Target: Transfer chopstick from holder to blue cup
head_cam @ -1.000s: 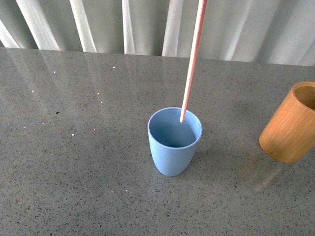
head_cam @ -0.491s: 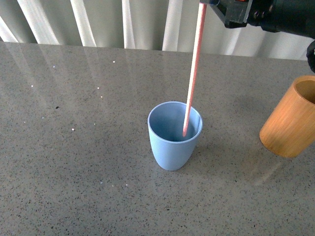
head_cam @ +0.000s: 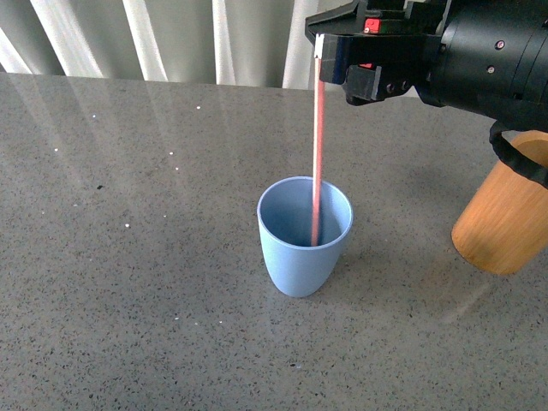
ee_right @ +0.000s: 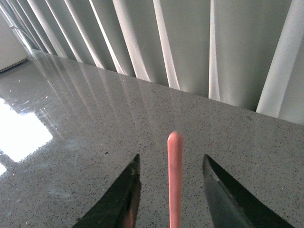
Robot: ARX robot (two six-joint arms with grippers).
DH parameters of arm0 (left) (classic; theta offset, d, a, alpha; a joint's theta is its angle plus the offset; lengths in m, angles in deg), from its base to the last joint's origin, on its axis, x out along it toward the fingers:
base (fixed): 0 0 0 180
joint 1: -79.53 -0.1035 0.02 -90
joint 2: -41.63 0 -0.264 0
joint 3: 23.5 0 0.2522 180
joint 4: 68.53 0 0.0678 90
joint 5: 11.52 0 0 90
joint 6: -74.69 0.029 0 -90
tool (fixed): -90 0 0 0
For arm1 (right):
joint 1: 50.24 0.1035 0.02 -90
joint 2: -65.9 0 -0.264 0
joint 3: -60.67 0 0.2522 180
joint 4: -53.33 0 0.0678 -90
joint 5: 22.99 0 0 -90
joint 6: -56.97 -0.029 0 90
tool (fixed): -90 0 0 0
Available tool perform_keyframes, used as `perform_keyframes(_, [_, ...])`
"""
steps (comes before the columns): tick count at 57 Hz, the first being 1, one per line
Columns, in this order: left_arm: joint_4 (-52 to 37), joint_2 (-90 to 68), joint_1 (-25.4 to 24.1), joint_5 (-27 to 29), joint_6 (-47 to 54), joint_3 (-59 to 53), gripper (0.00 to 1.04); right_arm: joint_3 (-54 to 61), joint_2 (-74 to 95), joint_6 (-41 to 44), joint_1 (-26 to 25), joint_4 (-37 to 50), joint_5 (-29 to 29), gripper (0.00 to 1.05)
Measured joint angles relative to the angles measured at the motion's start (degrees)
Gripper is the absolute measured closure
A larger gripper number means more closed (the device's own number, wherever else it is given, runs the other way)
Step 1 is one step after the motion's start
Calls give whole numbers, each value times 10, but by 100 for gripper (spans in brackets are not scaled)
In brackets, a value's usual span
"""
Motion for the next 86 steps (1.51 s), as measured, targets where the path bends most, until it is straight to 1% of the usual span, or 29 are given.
perform_keyframes(6, [0,0,0,0,0,0,7,0,-10,-2,-6,-2,2,39])
perform_keyframes(14, [0,0,0,0,0,0,7,0,-36,-2,-21,-12,4,11])
perform_keyframes(16, [0,0,0,0,0,0,7,0,-40,-2,-24,-15,4,8])
perform_keyframes(20, [0,0,0,0,0,0,7,0,-52,-2,-33,-22,4,11])
perform_keyframes(22, [0,0,0,0,0,0,7,0,-62,-2,-39,-28,4,10])
perform_keyframes(26, [0,0,0,0,0,0,7,-1,-93,-1,-59,-51,4,10])
perform_keyframes(30, [0,0,0,0,0,0,7,-9,-126,3,-88,-84,-11,10])
perform_keyframes(38, [0,0,0,0,0,0,7,-26,-189,20,-174,-146,-45,10])
perform_keyframes(45, [0,0,0,0,0,0,7,-31,-238,40,-274,-189,-51,10])
perform_keyframes(48, [0,0,0,0,0,0,7,-31,-252,45,-300,-199,-46,10])
perform_keyframes(53, [0,0,0,0,0,0,7,-31,-272,48,-327,-213,-37,10])
perform_keyframes(57, [0,0,0,0,0,0,7,-28,-294,48,-330,-227,-31,10])
perform_keyframes(61, [0,0,0,0,0,0,7,-20,-319,48,-312,-236,-31,10])
perform_keyframes(65, [0,0,0,0,0,0,7,-16,-340,48,-281,-248,-47,10])
perform_keyframes(73, [0,0,0,0,0,0,7,-12,-369,48,-240,-272,-76,10])
perform_keyframes(78, [0,0,0,0,0,0,7,-8,-389,48,-227,-284,-94,10])
perform_keyframes(84, [0,0,0,0,0,0,7,1,-412,51,-226,-290,-113,10])
perform_keyframes(86, [0,0,0,0,0,0,7,4,-427,63,-228,-319,-147,16])
